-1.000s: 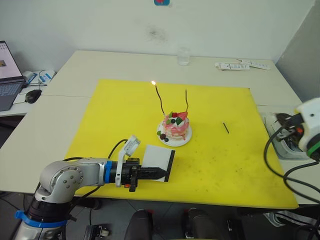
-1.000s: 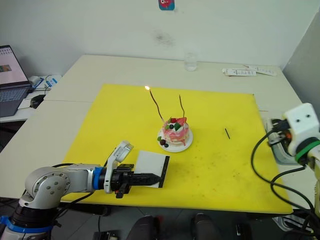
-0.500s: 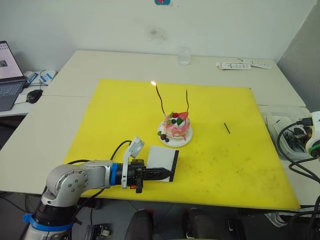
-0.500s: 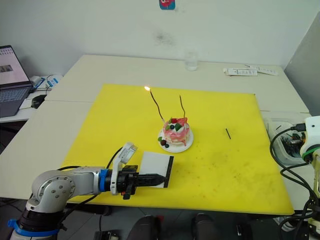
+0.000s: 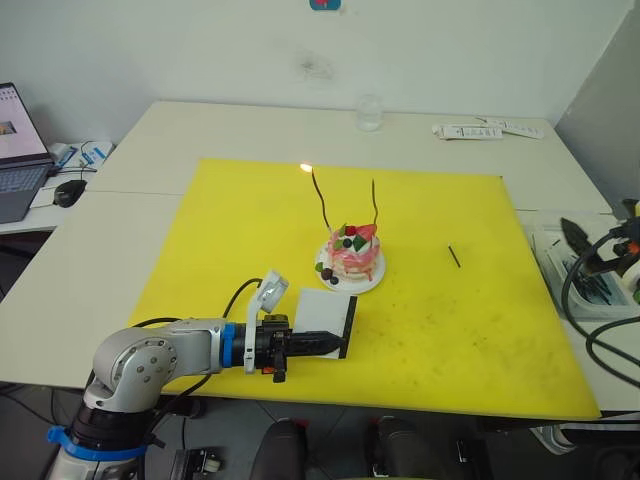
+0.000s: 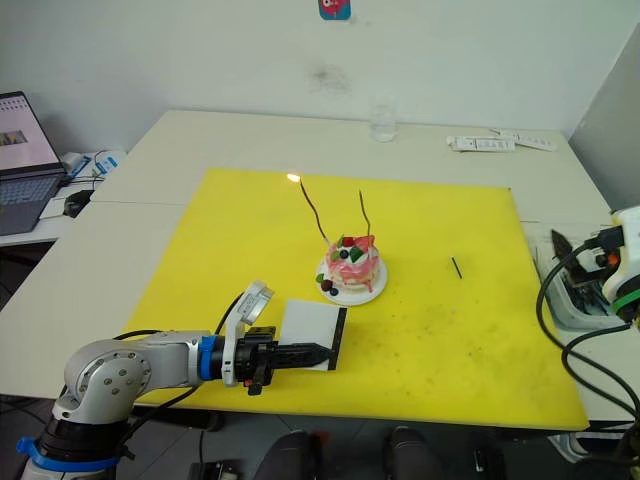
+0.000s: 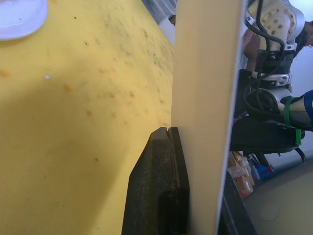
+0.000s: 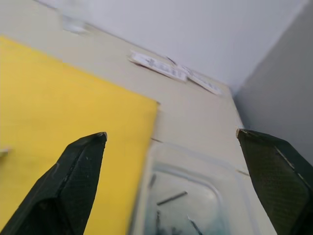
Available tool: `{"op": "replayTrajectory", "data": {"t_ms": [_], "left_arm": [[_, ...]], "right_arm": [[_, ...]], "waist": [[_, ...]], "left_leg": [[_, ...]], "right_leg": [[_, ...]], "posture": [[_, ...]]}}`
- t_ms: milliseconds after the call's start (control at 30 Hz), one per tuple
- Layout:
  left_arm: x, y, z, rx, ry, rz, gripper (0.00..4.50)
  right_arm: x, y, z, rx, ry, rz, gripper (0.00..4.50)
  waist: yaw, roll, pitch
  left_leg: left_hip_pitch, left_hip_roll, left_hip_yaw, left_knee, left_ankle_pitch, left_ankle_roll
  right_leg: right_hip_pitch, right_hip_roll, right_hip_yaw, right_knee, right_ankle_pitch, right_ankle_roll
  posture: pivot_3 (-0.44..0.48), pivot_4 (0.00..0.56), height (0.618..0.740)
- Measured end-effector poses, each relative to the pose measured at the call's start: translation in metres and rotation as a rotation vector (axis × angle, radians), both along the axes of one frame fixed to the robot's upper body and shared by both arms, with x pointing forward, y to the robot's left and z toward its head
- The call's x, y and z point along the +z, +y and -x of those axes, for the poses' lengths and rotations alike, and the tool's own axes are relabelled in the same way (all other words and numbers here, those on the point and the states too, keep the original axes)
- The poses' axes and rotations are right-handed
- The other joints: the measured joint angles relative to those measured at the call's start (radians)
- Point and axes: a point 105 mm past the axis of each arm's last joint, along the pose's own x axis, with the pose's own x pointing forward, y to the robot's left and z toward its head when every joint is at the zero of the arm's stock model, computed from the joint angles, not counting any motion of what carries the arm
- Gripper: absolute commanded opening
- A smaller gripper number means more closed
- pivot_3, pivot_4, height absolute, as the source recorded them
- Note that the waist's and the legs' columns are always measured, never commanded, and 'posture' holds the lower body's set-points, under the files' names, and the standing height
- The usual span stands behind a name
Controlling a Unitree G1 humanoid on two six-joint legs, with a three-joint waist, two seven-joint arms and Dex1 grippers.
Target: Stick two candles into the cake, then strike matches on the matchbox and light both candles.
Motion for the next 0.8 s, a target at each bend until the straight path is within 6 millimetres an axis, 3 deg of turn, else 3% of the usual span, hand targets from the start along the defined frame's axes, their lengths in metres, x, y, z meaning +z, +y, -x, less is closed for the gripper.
{"op": "replayTrajectory", "data": {"t_ms": [133,267,400,633,800], "left_arm": [[0.003,0.000,-0.003,-0.008,-0.008,0.004,0.00],[0.005,0.000,-0.004,-0.010,-0.012,0.001,0.00],[0.005,0.003,-0.005,-0.006,-0.010,-0.009,0.00],[0.004,0.004,-0.006,-0.004,-0.007,-0.012,0.00],[0.005,0.004,-0.006,-0.004,-0.007,-0.012,0.00]], "right_arm": [[-0.029,0.043,-0.002,0.141,0.056,-0.062,4.48],[-0.053,0.063,-0.016,0.182,0.091,-0.111,4.48],[-0.064,0.077,-0.034,0.206,0.064,-0.174,4.48],[-0.096,0.078,-0.062,0.123,0.087,-0.208,4.48],[-0.107,0.068,-0.077,0.024,0.112,-0.212,4.48]], "waist": [[-0.001,0.000,0.000],[-0.001,0.000,0.000],[-0.001,0.000,0.000],[-0.001,0.000,0.000],[-0.001,0.000,0.000]], "left_leg": [[0.000,0.000,0.000,0.001,0.000,0.000],[0.000,-0.002,0.001,0.001,0.000,0.000],[-0.001,-0.002,0.001,0.001,0.000,0.000],[-0.001,-0.001,0.001,0.000,0.000,0.000],[-0.001,-0.001,0.001,0.000,0.000,0.000]], "right_leg": [[0.000,-0.001,0.000,0.000,0.001,0.000],[0.000,-0.001,0.001,0.000,0.001,0.001],[0.000,-0.001,0.001,-0.001,0.001,0.001],[-0.001,-0.001,0.001,-0.001,0.000,0.000],[0.000,-0.001,0.001,0.000,0.001,0.000]], "posture": [[0.000,0.150,0.706],[0.000,0.150,0.706],[0.000,0.150,0.706],[0.000,0.150,0.706],[0.000,0.150,0.706]]}}
